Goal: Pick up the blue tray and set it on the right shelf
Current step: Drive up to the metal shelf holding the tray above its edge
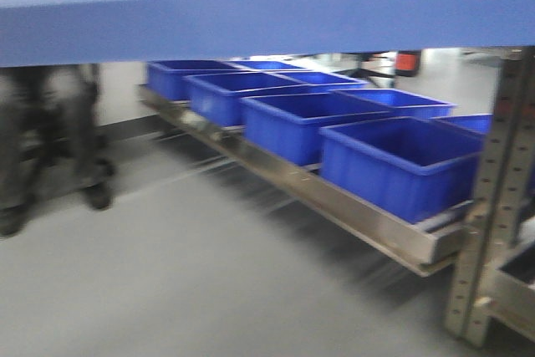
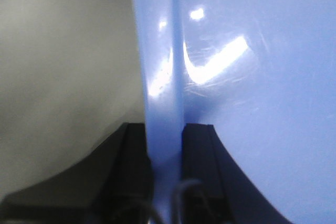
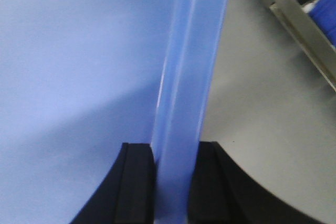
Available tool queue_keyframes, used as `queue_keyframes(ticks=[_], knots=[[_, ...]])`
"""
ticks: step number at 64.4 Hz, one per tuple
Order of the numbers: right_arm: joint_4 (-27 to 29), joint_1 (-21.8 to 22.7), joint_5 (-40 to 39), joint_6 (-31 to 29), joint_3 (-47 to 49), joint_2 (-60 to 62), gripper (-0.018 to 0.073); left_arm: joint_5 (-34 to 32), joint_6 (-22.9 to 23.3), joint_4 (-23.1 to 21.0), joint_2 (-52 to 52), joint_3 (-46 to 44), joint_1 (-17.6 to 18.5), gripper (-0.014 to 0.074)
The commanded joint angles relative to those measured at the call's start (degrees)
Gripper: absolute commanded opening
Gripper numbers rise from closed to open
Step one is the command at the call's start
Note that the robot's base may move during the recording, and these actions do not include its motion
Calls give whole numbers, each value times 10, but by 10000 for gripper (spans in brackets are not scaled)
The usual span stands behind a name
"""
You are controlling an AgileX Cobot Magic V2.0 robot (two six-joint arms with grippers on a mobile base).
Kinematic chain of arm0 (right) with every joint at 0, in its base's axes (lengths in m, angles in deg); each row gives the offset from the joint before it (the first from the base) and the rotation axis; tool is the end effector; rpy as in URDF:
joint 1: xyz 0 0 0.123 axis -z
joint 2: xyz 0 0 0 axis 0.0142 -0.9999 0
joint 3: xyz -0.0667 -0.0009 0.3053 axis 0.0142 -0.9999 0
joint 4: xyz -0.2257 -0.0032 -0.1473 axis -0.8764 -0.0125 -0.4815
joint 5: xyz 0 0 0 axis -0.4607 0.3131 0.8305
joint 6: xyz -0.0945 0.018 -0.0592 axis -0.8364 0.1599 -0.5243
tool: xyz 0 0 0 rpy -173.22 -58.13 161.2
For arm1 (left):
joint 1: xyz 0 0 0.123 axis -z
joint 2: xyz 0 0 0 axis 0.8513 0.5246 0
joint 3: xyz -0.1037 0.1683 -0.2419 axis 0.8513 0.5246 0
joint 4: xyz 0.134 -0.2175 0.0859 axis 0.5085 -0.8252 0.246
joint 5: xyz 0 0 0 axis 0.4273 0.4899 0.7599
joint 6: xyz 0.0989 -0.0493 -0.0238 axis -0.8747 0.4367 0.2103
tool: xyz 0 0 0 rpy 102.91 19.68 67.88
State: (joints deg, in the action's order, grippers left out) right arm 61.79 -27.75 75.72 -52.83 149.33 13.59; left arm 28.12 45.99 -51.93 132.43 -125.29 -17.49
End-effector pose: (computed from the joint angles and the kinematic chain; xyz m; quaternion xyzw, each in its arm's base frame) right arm 0.1743 0.0755 0.3891 -0.0091 0.9466 0.0763 0.3132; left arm 0.2052 -0.1782 0.3856 0.1156 0.9637 -0.1369 0.1981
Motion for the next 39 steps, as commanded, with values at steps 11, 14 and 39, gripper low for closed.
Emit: queue_keyframes(ticks=[11,14,39], knots=[[-38,0,-33,-16,18,9,57,41,-18,8,-16,-12,5,-48],[-38,0,-33,-16,18,9,57,41,-18,8,-16,-12,5,-48],[-38,0,-33,-16,18,9,57,41,-18,8,-16,-12,5,-48]])
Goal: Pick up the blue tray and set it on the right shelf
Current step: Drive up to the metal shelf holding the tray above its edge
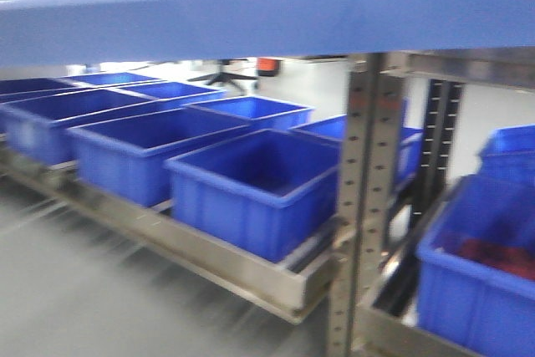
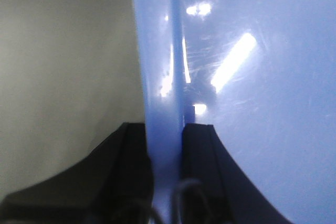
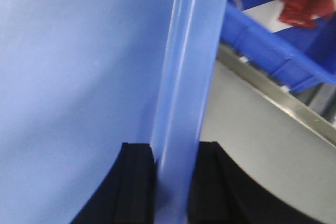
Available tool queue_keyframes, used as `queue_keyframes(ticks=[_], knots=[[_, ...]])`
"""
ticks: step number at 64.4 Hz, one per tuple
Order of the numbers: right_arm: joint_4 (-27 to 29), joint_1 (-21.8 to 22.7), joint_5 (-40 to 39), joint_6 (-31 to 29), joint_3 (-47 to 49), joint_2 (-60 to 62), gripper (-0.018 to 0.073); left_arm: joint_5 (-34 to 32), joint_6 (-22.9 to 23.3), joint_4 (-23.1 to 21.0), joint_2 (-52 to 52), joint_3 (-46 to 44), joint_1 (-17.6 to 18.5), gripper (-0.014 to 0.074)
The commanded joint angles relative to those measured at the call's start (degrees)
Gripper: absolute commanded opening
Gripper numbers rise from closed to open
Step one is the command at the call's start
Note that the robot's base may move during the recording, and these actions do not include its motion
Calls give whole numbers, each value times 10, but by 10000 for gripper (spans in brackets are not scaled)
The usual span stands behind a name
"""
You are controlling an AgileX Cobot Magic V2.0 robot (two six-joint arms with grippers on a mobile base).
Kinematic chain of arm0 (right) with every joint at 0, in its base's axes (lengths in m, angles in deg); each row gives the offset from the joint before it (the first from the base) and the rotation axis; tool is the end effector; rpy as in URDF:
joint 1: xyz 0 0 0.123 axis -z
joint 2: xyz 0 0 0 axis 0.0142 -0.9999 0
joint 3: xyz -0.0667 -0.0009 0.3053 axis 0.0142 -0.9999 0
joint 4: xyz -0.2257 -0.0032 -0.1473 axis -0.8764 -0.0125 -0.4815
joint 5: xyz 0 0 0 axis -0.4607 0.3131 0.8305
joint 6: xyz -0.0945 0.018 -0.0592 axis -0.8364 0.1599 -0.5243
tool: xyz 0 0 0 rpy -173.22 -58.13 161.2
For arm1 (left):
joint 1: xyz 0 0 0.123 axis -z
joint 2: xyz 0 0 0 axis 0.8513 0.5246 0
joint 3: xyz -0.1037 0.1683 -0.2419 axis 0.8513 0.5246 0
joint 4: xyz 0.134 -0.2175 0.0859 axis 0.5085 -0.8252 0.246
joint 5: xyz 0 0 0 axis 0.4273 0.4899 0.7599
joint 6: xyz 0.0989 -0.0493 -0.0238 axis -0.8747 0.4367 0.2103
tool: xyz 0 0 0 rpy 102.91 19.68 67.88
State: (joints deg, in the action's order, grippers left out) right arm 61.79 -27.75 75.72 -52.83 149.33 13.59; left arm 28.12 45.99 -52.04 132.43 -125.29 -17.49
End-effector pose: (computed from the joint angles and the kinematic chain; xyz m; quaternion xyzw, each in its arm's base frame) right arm 0.1743 0.0755 0.3891 -0.0091 0.9466 0.0763 0.3132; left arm 0.2050 -0.1784 0.3856 0.1155 0.9637 -0.1377 0.1976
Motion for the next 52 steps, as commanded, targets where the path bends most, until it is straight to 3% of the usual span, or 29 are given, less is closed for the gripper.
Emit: queue_keyframes(ticks=[1,52], knots=[[-38,0,-33,-16,18,9,57,41,-18,9,-16,-12,5,-48],[-38,0,-33,-16,18,9,57,41,-18,9,-16,-12,5,-48]])
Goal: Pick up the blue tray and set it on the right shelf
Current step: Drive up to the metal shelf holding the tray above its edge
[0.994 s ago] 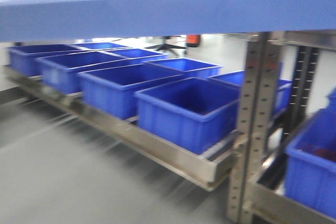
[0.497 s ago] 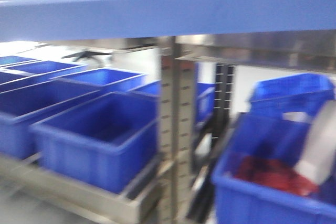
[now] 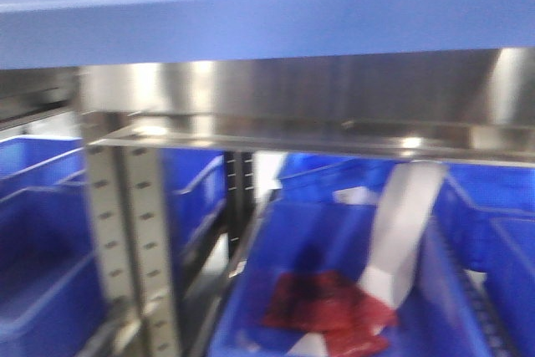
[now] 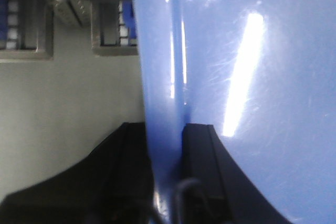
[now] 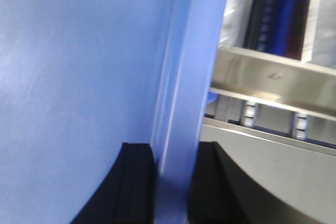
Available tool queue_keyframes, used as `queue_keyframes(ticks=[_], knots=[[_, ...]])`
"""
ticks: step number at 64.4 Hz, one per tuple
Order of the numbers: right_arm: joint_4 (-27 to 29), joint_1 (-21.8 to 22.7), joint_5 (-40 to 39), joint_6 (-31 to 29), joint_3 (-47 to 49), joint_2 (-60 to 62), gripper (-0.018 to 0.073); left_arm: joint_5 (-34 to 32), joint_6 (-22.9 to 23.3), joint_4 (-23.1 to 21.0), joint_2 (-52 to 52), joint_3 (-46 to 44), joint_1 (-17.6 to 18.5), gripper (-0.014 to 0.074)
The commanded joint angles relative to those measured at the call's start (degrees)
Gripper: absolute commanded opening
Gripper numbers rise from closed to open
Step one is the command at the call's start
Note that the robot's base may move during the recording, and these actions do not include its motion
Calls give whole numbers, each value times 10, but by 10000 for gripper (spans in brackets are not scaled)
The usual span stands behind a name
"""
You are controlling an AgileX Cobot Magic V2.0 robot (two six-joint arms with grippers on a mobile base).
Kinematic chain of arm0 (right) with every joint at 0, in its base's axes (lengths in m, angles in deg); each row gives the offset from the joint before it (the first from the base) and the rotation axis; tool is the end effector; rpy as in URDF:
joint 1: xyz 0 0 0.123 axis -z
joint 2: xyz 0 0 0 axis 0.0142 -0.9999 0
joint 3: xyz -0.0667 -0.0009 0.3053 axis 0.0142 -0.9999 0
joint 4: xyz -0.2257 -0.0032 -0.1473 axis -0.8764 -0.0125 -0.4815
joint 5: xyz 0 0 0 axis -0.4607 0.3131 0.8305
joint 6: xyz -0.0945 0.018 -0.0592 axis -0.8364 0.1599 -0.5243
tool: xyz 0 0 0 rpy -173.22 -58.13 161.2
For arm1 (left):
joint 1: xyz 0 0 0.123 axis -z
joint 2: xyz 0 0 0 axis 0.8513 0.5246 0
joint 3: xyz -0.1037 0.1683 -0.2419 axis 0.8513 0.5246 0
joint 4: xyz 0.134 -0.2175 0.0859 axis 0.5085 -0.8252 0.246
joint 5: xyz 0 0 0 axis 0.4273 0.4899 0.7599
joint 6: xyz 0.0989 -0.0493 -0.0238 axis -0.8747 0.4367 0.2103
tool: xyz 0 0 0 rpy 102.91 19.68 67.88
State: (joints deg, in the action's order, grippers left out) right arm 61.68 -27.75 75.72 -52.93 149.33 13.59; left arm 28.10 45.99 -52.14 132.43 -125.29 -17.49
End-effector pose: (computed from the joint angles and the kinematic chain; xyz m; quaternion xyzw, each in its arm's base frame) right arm 0.1744 0.0753 0.3891 -0.0101 0.9465 0.0752 0.3137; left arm 0.2049 -0.1785 0.3857 0.1154 0.9636 -0.1385 0.1973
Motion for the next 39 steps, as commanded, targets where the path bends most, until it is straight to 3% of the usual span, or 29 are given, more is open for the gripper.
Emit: queue_keyframes(ticks=[1,39], knots=[[-37,0,-33,-15,18,9,57,42,-18,10,-16,-12,5,-48],[-37,0,-33,-15,18,9,57,42,-18,10,-16,-12,5,-48]])
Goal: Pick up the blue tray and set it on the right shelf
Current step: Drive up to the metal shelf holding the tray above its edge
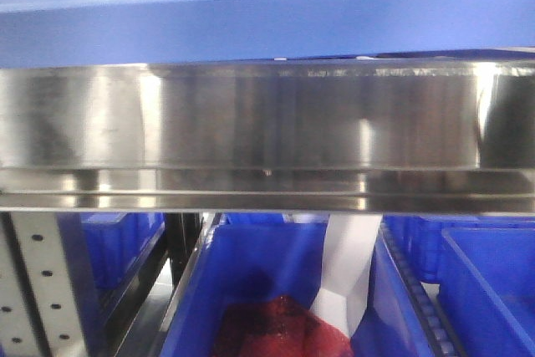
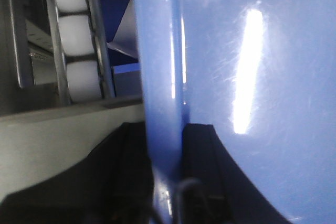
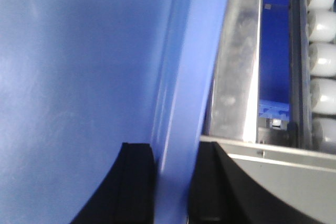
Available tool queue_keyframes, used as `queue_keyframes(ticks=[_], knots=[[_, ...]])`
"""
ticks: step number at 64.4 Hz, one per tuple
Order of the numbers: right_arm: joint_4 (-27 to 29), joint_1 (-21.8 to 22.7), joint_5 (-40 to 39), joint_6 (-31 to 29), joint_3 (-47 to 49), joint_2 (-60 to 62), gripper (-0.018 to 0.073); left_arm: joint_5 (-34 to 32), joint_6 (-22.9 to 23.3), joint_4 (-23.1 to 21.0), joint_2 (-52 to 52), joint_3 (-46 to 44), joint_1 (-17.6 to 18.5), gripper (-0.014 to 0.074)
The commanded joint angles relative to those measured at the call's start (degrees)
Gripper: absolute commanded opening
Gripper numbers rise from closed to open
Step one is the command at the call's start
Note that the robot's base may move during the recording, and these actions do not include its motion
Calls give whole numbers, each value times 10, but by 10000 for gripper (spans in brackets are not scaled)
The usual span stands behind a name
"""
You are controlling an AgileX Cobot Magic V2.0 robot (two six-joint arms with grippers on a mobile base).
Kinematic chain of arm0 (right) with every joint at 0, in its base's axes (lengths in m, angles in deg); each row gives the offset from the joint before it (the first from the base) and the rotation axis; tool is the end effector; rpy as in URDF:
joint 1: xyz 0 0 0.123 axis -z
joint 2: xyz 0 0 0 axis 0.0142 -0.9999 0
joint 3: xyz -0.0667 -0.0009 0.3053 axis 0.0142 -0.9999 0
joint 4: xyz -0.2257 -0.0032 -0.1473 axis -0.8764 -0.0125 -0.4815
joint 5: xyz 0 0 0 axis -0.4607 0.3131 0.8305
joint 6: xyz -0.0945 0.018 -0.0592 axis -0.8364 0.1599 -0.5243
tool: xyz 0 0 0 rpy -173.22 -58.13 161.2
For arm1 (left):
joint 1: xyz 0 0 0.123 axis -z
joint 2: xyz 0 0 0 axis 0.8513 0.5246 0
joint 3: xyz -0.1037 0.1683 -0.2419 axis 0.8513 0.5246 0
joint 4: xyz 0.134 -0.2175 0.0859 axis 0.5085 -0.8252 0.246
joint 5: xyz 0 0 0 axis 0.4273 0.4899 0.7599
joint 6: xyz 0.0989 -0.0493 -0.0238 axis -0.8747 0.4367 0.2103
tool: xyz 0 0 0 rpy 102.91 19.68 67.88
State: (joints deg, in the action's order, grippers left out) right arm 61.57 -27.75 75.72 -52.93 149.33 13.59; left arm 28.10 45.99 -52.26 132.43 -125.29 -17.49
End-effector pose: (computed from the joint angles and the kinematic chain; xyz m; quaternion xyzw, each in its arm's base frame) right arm 0.1745 0.0752 0.3891 -0.0102 0.9464 0.0743 0.3141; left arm 0.2048 -0.1787 0.3857 0.1152 0.9637 -0.1393 0.1967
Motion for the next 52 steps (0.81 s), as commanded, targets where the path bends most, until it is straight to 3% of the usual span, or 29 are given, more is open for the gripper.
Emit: queue_keyframes(ticks=[1,52], knots=[[-36,0,-33,-15,18,9,57,42,-18,12,-16,-12,5,-48],[-36,0,-33,-15,18,9,57,42,-18,12,-16,-12,5,-48]])
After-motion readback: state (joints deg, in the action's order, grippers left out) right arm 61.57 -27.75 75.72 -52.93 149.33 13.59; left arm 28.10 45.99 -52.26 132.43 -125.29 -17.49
